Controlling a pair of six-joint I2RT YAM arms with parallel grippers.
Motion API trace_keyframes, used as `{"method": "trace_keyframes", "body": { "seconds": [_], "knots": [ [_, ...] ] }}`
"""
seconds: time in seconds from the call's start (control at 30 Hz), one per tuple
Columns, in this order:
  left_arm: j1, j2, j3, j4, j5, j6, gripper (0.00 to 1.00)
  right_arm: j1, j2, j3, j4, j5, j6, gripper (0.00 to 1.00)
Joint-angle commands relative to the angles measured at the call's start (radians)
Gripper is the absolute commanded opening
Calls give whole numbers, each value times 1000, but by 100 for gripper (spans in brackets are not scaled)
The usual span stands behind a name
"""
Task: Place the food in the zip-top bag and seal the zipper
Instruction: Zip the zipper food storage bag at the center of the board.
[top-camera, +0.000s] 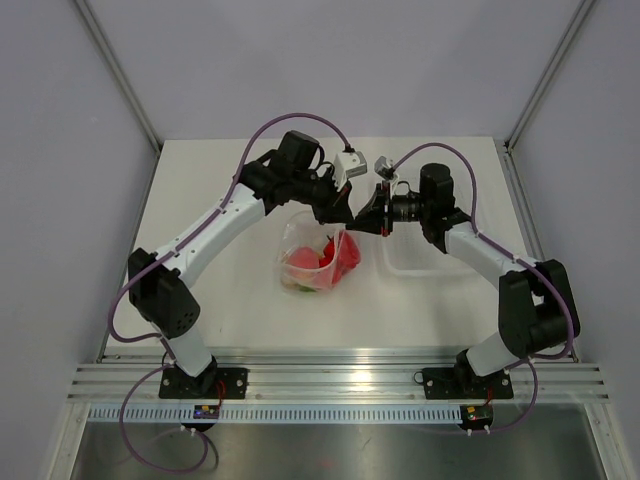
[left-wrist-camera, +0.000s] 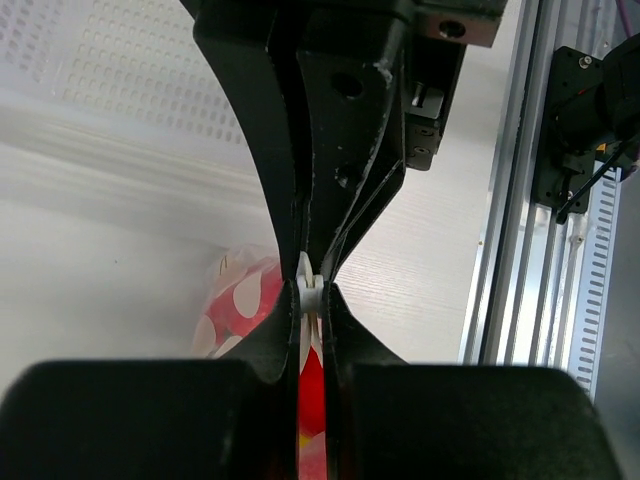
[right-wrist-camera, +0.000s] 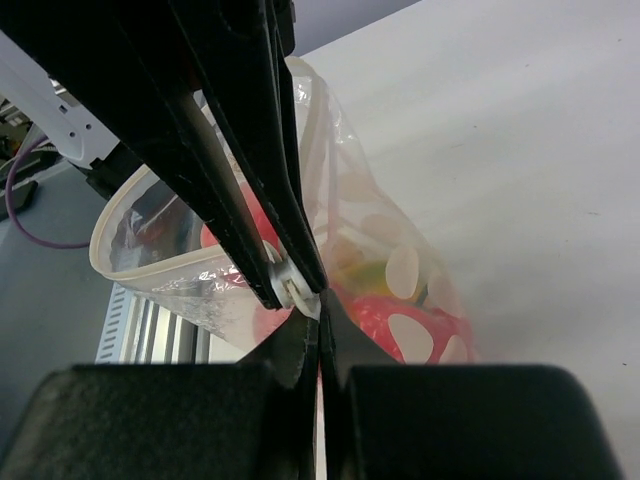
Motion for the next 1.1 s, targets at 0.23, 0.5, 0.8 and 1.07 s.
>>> {"method": "trace_keyframes", "body": {
  "seconds": [0.23, 0.5, 0.8, 1.07],
  "knots": [
    [0, -14, 18, -95, 4, 39, 0, -85, -80, -53, 289, 116, 161, 0],
    [45, -54, -19, -84, 10, 39, 0, -125, -104, -68, 275, 111, 155, 0],
    [131, -117, -94, -96, -45, 43, 0, -152, -95, -53, 224, 226, 171, 0],
    [198, -199, -187, -90, -88, 33, 0, -163, -94, -71, 281, 290, 206, 0]
  ]
}}
